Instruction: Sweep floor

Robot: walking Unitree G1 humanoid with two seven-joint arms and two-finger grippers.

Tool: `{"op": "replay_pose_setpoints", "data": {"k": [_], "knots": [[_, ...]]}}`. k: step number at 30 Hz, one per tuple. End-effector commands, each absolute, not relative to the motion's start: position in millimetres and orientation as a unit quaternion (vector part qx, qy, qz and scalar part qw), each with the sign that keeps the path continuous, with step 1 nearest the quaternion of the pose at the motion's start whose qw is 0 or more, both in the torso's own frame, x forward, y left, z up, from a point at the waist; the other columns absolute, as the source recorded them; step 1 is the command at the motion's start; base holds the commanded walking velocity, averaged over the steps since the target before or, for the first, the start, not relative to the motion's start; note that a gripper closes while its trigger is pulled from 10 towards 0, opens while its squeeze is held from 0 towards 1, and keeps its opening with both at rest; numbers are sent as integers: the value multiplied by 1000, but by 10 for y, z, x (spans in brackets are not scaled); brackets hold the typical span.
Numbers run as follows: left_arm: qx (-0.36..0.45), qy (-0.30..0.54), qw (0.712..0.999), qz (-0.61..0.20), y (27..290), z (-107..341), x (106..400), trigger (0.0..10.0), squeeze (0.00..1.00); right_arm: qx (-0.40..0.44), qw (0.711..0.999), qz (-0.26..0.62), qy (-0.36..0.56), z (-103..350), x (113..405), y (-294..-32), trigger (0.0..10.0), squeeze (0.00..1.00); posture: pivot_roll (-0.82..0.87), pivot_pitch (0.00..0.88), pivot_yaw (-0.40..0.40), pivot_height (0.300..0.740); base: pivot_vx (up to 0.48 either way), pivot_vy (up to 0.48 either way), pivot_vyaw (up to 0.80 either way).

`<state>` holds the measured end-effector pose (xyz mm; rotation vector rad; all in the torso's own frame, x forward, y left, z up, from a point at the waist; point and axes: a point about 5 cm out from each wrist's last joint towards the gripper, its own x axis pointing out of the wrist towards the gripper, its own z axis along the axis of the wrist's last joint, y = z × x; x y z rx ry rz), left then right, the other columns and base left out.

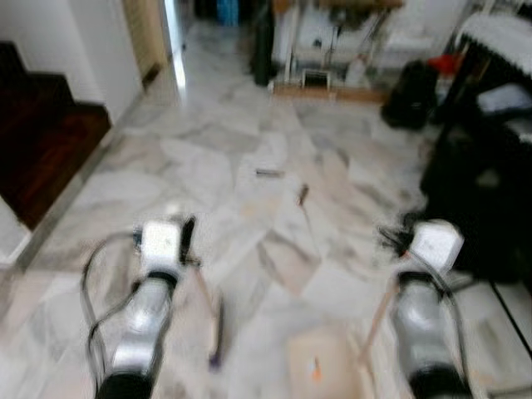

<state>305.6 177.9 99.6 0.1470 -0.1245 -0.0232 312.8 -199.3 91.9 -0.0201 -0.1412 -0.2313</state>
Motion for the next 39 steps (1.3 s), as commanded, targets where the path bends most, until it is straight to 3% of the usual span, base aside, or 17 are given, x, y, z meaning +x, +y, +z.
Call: {"op": "replay_pose_setpoints", "data": {"k": [1, 35, 39], "knots": [[70, -94, 993, -24, 1677, 1143, 3106, 10000, 0, -10, 986, -138, -90, 1006, 3113, -2140, 10000, 0, 16, 0, -15, 740, 326, 0, 0], [69, -91, 993, -24, 1683, 1105, 3060, 10000, 0, -23, 990, -104, -95, 1013, 3088, -2045, 10000, 0, 20, 0, -25, 740, 340, 0, 0], [69, -89, 993, -25, 1685, 1096, 3052, 10000, 0, -34, 990, -91, -98, 1019, 3084, -2012, 10000, 0, 21, 0, -26, 740, 347, 0, 628]]}}
